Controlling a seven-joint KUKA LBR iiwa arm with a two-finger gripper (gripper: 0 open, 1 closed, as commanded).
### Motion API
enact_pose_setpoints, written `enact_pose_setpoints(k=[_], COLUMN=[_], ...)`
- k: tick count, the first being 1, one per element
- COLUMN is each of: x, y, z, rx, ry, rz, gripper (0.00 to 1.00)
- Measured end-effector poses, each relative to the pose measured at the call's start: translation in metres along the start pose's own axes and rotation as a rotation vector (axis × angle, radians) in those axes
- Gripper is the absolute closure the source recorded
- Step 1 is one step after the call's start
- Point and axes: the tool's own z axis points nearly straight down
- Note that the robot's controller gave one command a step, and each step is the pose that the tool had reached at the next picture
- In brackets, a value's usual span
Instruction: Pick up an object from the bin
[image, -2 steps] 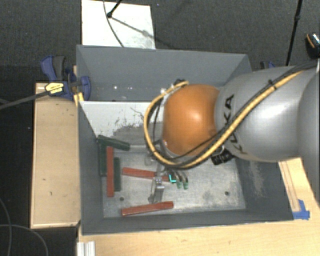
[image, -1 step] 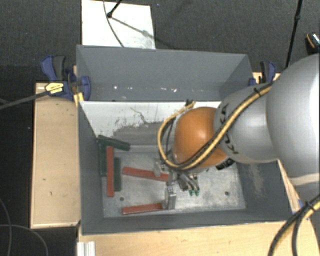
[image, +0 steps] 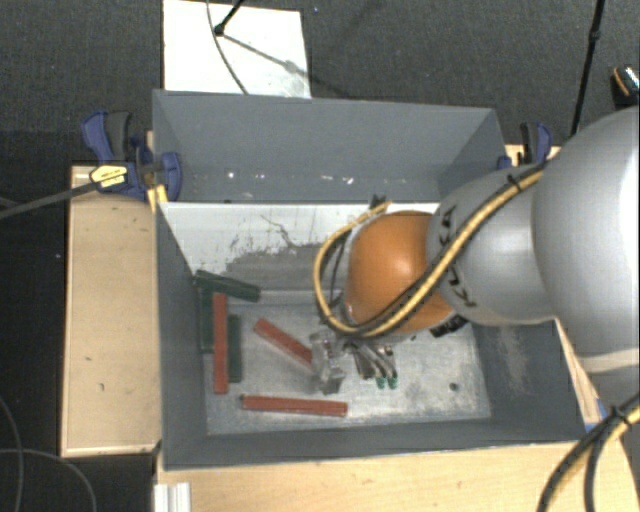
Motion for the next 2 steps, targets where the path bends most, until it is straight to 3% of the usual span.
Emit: enact_pose_setpoints(k=[1,2], x=[0.001,-0.060], y=[-0.001,0.086], z=[0.001,0.002], rx=[0.001,-0.003], ry=[0.003,-0.002], rz=[0.003,-0.071], gripper=[0.00,0.00])
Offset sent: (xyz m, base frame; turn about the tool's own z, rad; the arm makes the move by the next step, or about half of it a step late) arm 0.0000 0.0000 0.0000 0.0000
